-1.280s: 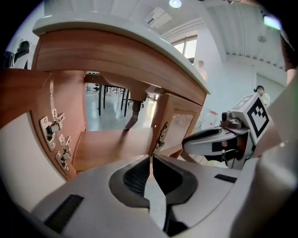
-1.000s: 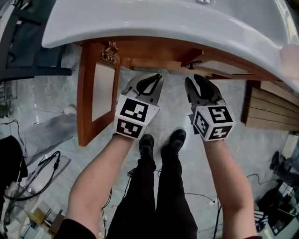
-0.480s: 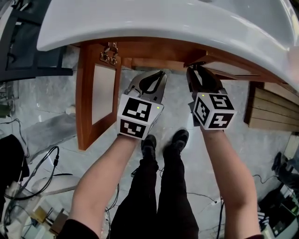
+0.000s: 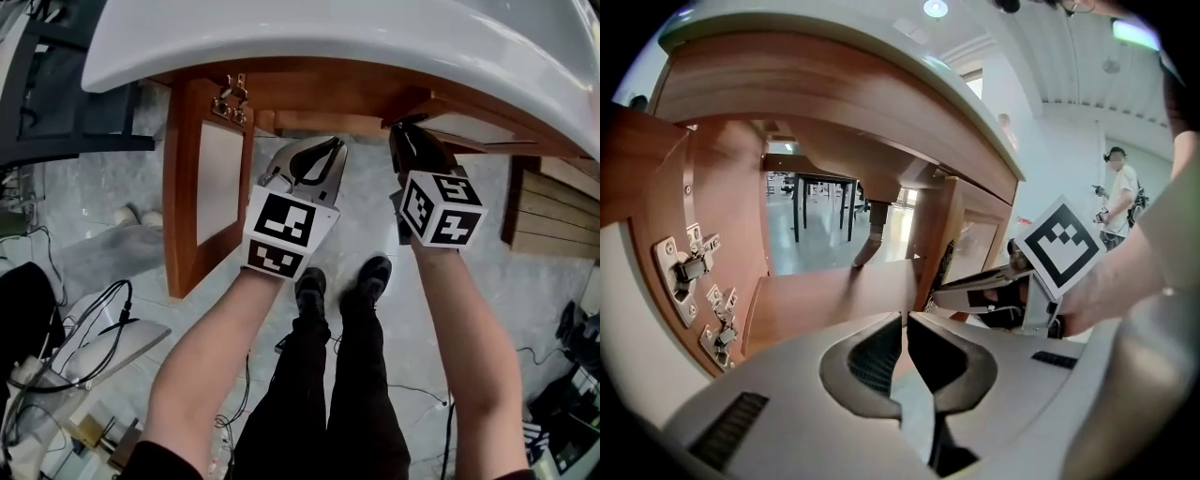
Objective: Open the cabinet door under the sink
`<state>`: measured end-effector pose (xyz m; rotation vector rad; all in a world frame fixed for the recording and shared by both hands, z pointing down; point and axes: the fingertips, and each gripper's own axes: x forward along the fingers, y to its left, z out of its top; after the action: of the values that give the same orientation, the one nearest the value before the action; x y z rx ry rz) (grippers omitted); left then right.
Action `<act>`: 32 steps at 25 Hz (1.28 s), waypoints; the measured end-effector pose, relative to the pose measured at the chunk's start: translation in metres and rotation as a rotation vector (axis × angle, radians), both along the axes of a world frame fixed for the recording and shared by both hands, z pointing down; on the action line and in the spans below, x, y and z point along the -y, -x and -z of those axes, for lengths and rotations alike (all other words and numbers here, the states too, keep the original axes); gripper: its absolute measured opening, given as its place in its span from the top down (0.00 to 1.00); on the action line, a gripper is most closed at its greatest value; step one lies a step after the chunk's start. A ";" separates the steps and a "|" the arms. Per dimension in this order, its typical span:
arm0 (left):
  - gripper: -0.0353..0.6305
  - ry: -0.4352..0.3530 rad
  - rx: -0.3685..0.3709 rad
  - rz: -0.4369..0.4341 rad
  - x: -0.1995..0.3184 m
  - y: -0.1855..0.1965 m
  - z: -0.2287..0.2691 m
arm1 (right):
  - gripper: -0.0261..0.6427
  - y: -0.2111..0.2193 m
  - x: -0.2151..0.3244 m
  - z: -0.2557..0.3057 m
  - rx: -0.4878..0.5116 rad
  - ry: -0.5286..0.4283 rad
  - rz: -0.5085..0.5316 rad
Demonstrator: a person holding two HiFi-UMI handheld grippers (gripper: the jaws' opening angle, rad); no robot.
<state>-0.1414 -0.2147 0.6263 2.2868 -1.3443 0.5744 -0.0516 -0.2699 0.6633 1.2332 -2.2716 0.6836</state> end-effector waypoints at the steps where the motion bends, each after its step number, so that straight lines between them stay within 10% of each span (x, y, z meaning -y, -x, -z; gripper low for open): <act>1: 0.90 -0.009 -0.002 -0.017 -0.002 -0.003 0.003 | 0.81 0.000 -0.002 0.001 -0.006 -0.006 0.015; 32: 0.79 -0.168 -0.011 -0.417 0.001 -0.113 0.067 | 0.82 -0.024 -0.073 0.006 -0.033 -0.057 0.166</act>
<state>-0.0288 -0.2160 0.5590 2.7273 -0.9409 0.5939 -0.0277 -0.1966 0.6576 1.0587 -2.3483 0.5366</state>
